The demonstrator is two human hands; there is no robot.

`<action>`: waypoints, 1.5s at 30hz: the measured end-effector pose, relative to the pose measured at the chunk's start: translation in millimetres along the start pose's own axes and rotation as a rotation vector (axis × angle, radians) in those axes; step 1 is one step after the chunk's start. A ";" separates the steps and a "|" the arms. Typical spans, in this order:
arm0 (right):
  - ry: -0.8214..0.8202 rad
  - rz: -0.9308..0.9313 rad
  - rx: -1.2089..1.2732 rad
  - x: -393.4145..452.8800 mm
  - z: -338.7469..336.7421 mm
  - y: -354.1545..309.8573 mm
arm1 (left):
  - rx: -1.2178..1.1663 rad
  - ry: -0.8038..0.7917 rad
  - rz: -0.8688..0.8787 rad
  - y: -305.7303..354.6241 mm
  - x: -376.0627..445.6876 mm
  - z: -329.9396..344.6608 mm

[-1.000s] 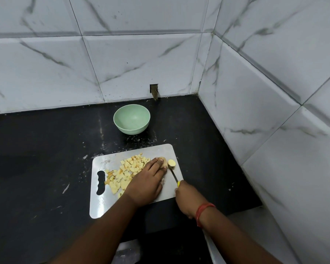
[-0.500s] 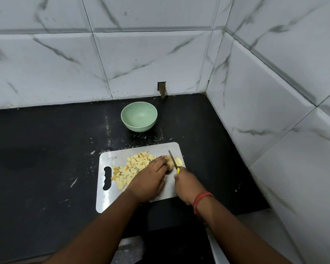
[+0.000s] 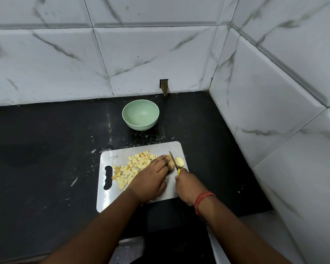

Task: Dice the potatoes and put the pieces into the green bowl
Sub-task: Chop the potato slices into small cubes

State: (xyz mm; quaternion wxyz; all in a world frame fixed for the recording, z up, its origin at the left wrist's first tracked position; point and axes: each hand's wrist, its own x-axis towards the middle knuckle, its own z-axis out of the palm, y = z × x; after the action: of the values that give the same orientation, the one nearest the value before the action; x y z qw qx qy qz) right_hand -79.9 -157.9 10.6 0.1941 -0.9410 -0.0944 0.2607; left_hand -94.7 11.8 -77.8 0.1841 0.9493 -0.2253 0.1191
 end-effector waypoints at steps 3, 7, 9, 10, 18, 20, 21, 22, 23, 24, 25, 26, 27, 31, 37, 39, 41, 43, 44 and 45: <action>-0.040 0.024 -0.021 2.8 -2.0 -6.7 | 0.036 -0.011 0.029 -3.0 -0.2 0.0; -0.129 0.078 -0.158 15.7 -3.4 -13.8 | 0.056 -0.027 0.044 -4.3 1.9 -0.4; -0.181 0.006 -0.272 19.3 -7.8 -18.8 | 0.062 -0.017 0.034 -1.1 1.4 0.7; -0.192 -0.042 -0.322 18.1 -10.6 -22.2 | 0.065 -0.009 0.026 0.6 1.0 1.1; -0.122 0.057 -0.104 16.3 2.9 -10.2 | 0.133 0.036 0.034 8.8 3.5 -2.5; -0.109 0.051 -0.102 10.1 9.1 -3.6 | 0.132 0.040 0.029 8.4 2.8 -3.4; -0.105 0.061 -0.132 6.9 12.7 0.6 | 0.134 0.041 0.031 8.0 2.8 -3.7; -0.121 0.087 -0.136 3.9 16.1 4.6 | 0.138 0.041 0.030 8.0 3.0 -3.8; -0.125 0.087 -0.161 1.6 18.9 7.8 | 0.143 0.037 0.029 8.0 3.1 -3.7; -0.136 0.093 -0.154 -0.8 20.5 9.6 | 0.145 0.030 0.027 7.9 3.0 -3.6; -0.142 0.090 -0.139 -2.1 21.0 10.8 | 0.145 0.027 0.027 7.6 2.9 -3.4; -0.146 0.095 -0.108 -3.9 20.1 11.8 | 0.142 0.025 0.025 7.3 2.6 -3.2; -0.143 0.101 -0.053 -6.0 18.9 12.2 | 0.140 0.024 0.022 7.1 2.2 -3.3; -0.079 0.063 0.060 -18.9 12.5 11.6 | 0.163 0.016 0.025 7.4 1.2 -6.3; -0.037 0.058 0.033 -23.5 5.5 6.6 | 0.152 0.029 0.016 10.8 1.9 -8.6; -0.083 0.056 -0.017 -21.0 2.7 3.4 | 0.152 0.025 0.013 12.0 1.9 -9.0; -0.120 0.077 -0.048 -18.0 2.8 3.4 | 0.151 0.020 0.014 12.3 1.5 -9.4; -0.120 0.102 -0.029 -14.4 7.4 5.5 | 0.156 0.024 0.014 12.0 1.5 -10.7; -0.114 0.106 -0.034 -12.4 10.6 6.8 | 0.159 0.027 0.011 12.6 1.8 -10.9; -0.106 0.103 -0.057 -11.8 12.9 7.2 | 0.161 0.029 0.007 13.5 2.1 -11.0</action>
State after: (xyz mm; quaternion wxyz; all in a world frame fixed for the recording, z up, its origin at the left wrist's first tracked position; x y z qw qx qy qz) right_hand -96.1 -163.6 2.9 0.1482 -0.9346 -0.0636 0.3170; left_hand -100.8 4.2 -63.2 0.1098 0.9584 -0.2156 0.1511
